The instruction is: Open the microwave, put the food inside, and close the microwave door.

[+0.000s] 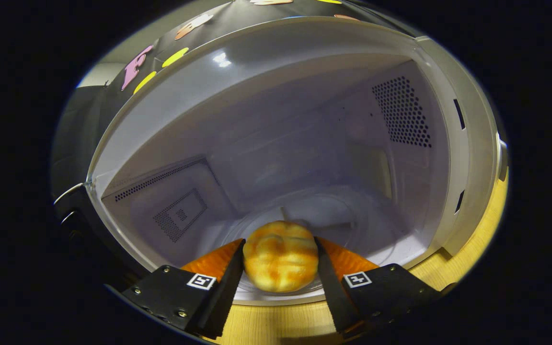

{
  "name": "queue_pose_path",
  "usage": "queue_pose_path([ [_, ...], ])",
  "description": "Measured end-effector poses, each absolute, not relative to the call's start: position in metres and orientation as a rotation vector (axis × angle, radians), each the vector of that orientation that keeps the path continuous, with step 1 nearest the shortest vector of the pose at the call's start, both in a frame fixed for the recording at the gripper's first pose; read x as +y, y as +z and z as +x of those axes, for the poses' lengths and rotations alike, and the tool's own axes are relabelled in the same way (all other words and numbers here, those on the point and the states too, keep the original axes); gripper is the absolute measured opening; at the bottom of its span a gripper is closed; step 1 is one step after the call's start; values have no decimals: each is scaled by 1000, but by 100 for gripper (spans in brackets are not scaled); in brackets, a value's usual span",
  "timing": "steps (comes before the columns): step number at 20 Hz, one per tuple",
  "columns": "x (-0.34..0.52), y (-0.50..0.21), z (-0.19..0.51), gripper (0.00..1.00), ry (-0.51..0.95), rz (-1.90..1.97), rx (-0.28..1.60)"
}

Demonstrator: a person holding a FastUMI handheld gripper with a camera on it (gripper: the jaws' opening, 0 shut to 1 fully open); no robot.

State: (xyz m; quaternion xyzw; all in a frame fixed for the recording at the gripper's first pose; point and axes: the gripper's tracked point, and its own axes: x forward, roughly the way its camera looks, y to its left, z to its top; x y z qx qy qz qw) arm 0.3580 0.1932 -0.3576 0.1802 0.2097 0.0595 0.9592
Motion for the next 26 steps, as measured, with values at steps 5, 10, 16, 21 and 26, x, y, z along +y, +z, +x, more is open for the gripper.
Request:
queue_pose_path([
  [5,190,-340,354,98,133,295,381],
  [10,189,-306,319,98,184,245,364],
  [16,194,-232,247,97,265,185,285],
  [21,207,-174,186,97,329,168,225],
  [26,238,-134,127,97,420,137,192],
])
